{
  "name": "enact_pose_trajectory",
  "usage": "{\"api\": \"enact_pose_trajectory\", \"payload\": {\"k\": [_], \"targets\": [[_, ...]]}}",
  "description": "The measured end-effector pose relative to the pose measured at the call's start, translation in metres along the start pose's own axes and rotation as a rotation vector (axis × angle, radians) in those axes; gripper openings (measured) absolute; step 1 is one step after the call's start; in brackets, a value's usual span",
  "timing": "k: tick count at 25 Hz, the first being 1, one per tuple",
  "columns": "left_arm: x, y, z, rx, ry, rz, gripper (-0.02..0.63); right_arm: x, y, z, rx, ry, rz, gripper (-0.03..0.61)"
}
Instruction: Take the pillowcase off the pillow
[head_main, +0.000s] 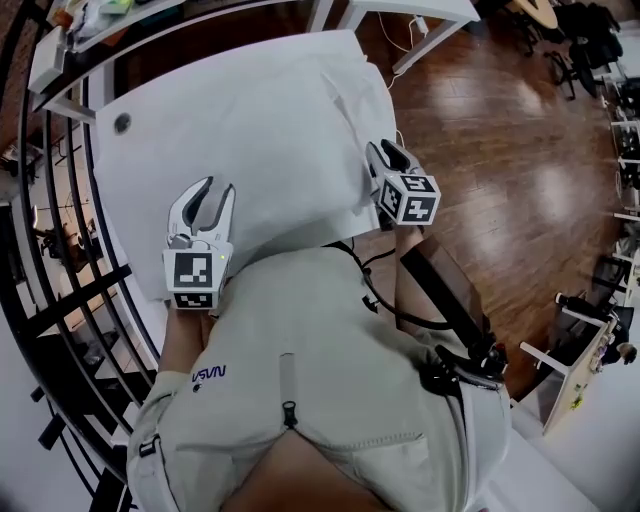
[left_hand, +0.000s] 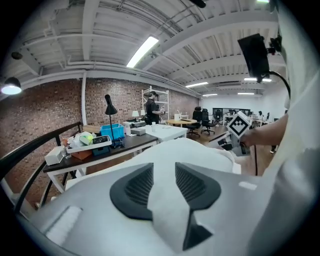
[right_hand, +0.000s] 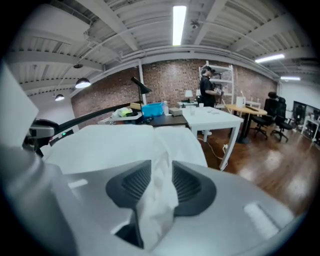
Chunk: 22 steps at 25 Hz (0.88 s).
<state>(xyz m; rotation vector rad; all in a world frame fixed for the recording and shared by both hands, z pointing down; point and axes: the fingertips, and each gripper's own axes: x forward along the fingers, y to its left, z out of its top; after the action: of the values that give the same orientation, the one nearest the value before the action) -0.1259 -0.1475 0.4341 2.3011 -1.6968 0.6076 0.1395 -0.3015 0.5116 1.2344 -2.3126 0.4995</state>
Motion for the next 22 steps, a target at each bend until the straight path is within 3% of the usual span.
{"api": "enact_pose_trajectory", "payload": {"k": [2,5,7,9,12,18,22], "targets": [[-0.01,-0.007,-0.016,0.053,0.036,-0.021,0.203,-0.006,0.0,-0.02,0.017,0.038,-0.004,0.14],[-0.013,-0.014,-0.046,0.116,0.115,-0.067,0.282,0.002,-0.026,-0.064,0.037,0.175,-0.123,0.133],[-0.008,-0.024,-0.071,0.159,0.182,-0.114,0.329,0.01,-0.041,-0.099,0.064,0.277,-0.187,0.057],[-0.001,-0.039,-0.082,0.24,0.215,-0.154,0.347,0.014,-0.041,-0.124,0.091,0.338,-0.178,0.015],[0.01,-0.07,-0.072,0.329,0.196,-0.218,0.373,0.015,-0.023,-0.149,0.102,0.394,-0.086,0.011],[0.038,-0.097,-0.067,0.275,0.187,-0.243,0.385,0.006,0.01,-0.178,0.063,0.48,0.066,0.009],[0.039,-0.088,-0.059,0.202,0.135,-0.228,0.382,-0.002,0.009,-0.164,0.027,0.416,0.071,0.009]]}}
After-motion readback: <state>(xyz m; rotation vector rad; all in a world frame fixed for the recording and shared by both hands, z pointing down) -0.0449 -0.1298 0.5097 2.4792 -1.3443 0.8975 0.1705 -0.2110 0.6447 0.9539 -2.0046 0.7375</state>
